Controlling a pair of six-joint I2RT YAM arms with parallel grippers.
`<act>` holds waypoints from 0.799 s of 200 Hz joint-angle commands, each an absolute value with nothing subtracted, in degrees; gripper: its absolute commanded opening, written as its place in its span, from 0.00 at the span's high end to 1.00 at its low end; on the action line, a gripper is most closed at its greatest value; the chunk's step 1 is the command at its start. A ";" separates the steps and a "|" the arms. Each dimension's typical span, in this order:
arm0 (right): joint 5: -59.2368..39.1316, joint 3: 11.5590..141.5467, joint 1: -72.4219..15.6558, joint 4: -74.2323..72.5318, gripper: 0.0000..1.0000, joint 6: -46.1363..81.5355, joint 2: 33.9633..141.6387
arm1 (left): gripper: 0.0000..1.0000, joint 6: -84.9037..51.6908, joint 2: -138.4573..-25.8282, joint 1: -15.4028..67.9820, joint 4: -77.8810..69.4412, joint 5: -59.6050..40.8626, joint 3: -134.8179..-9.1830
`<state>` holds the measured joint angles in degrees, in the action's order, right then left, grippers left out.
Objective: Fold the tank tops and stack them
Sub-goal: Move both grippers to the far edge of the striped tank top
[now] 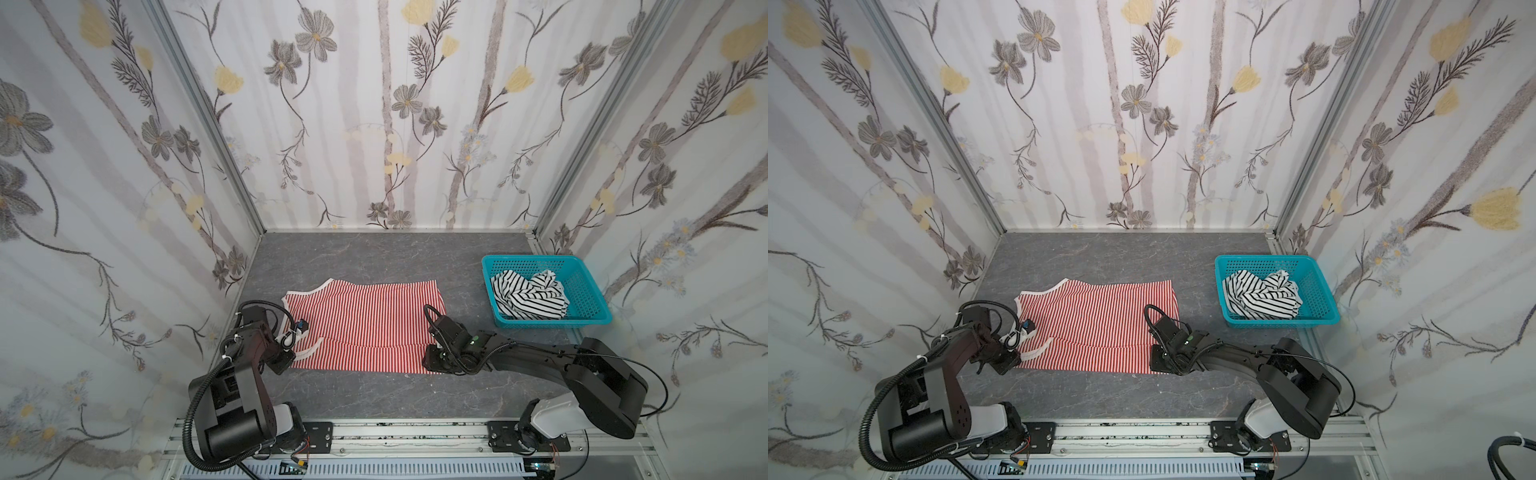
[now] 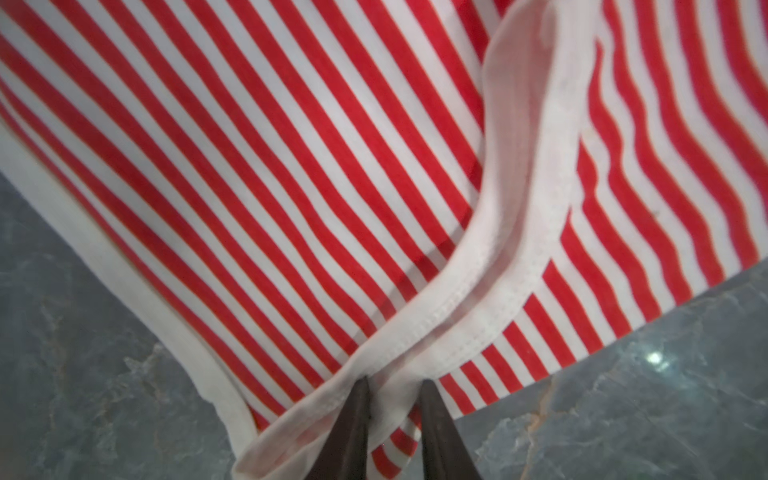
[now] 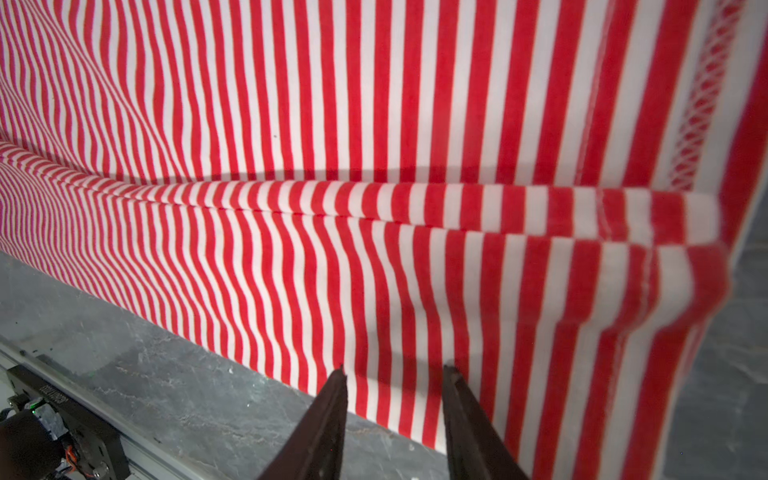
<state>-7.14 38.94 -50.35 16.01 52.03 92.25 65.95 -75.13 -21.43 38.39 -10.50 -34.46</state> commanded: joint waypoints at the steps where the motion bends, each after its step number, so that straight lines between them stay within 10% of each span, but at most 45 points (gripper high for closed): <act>1: -8.11 41.49 -50.89 17.87 0.58 52.47 89.65 | 0.70 67.55 -74.64 -21.57 45.70 -9.70 -36.23; 39: -7.19 49.38 -47.39 21.09 0.38 49.22 87.55 | 0.36 59.68 -77.77 -20.80 45.70 -18.56 -46.97; 160: -14.73 84.79 -19.98 23.43 0.47 39.32 123.71 | 0.36 23.08 -114.93 -6.35 34.92 -23.93 -89.24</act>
